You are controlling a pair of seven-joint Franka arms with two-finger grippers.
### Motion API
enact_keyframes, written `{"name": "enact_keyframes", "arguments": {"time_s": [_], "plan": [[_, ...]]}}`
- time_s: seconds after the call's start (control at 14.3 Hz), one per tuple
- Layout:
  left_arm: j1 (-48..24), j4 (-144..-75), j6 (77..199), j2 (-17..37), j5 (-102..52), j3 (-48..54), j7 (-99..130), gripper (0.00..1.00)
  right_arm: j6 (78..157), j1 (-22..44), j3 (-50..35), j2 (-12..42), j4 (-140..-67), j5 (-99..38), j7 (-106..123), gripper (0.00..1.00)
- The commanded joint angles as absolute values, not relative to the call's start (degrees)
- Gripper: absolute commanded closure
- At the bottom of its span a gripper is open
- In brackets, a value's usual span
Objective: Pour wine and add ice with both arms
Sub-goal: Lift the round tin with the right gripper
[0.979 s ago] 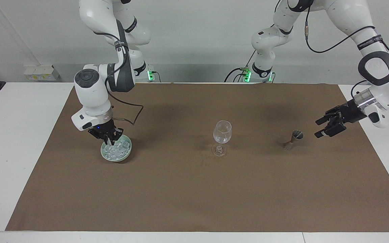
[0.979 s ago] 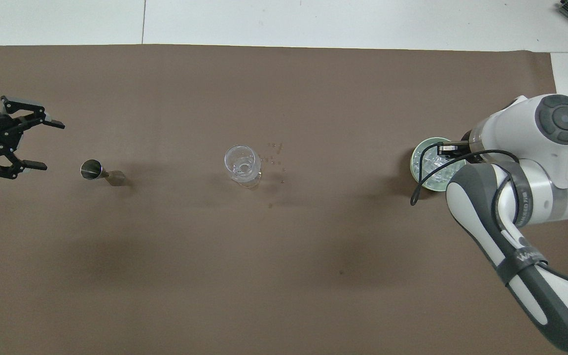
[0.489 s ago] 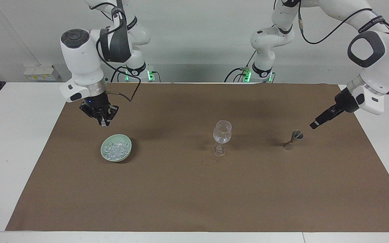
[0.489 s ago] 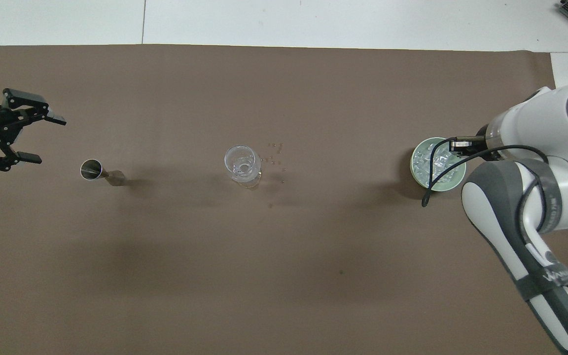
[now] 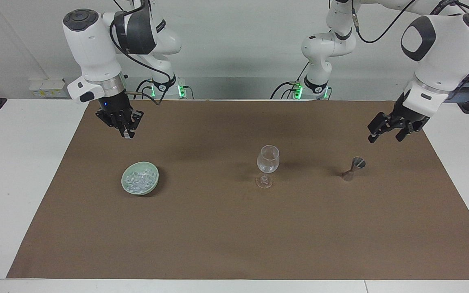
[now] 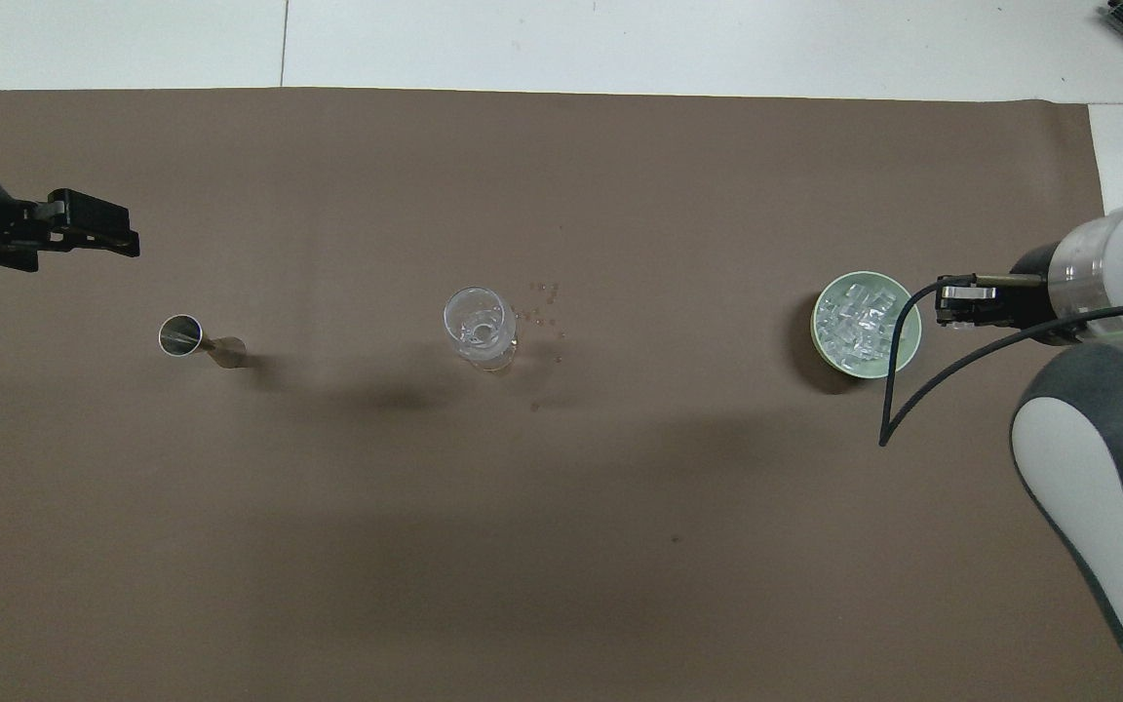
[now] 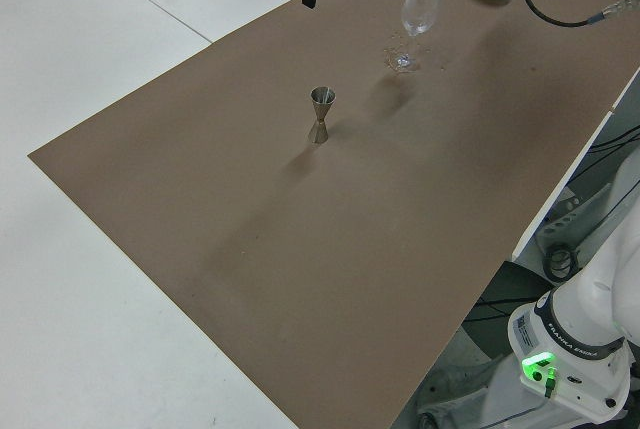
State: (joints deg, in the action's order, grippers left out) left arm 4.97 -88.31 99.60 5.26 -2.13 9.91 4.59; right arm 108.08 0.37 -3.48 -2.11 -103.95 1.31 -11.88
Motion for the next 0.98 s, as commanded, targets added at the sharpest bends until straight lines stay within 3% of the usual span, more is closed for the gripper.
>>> {"name": "enact_keyframes", "arguments": {"time_s": [0.0,0.56,0.7,0.91], "plan": [[3.2,-89.4,98.4,2.0,1.0,9.3,1.2,0.0,110.2,0.1,-6.8,-1.6,-103.1,0.2,-14.2,1.0],[3.5,-90.3,93.8,-0.8,-0.6,8.7,-1.1,0.0,108.4,0.3,-20.4,3.0,-91.8,-1.9,-28.8,1.0],[3.3,-89.7,93.1,-0.8,-0.7,8.9,-0.8,0.0,109.2,0.4,-23.3,3.3,-91.8,-1.9,-31.9,1.0],[2.9,-90.1,89.9,-1.6,-0.4,9.2,-1.1,0.0,111.2,5.8,-24.4,6.0,-90.3,-0.9,-39.3,1.0]]}}
